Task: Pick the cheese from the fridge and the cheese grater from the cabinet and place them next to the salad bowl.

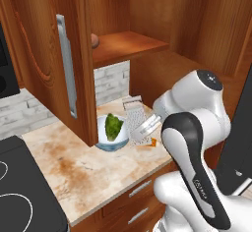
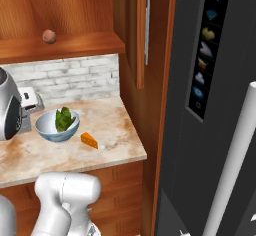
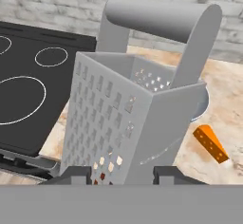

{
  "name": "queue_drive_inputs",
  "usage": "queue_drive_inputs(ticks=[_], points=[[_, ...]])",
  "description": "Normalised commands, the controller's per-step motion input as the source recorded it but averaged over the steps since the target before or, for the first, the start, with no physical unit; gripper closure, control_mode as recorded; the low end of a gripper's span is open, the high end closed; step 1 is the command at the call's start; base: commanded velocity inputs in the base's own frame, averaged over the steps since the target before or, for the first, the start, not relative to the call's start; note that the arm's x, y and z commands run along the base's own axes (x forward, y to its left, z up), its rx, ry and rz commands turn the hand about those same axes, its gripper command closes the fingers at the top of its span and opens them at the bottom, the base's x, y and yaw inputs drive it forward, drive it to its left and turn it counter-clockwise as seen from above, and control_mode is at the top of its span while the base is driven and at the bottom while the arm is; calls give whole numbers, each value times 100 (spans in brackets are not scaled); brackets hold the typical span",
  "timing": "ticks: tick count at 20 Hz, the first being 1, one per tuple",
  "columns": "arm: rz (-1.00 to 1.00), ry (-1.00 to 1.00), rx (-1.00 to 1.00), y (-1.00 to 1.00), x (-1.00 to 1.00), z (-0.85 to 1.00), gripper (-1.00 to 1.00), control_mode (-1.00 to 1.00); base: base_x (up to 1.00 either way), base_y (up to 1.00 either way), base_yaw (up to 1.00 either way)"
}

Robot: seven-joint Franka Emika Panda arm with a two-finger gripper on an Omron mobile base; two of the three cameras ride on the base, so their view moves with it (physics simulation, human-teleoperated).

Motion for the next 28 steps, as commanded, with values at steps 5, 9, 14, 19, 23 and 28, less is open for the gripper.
queue_drive_inputs(ticks=[5,9,14,19,23,28], points=[[-3,-17,-5,9,0,-46,100,-100,0,0,0],[-3,-17,0,4,3,-38,100,-100,0,0,0],[-1,-13,0,17,0,-18,100,-100,0,0,0],[0,-1,0,30,0,-11,100,-100,0,0,0],[-2,-1,0,17,0,-21,100,-100,0,0,0],[-7,-6,6,12,0,-26,100,-100,0,0,0]])
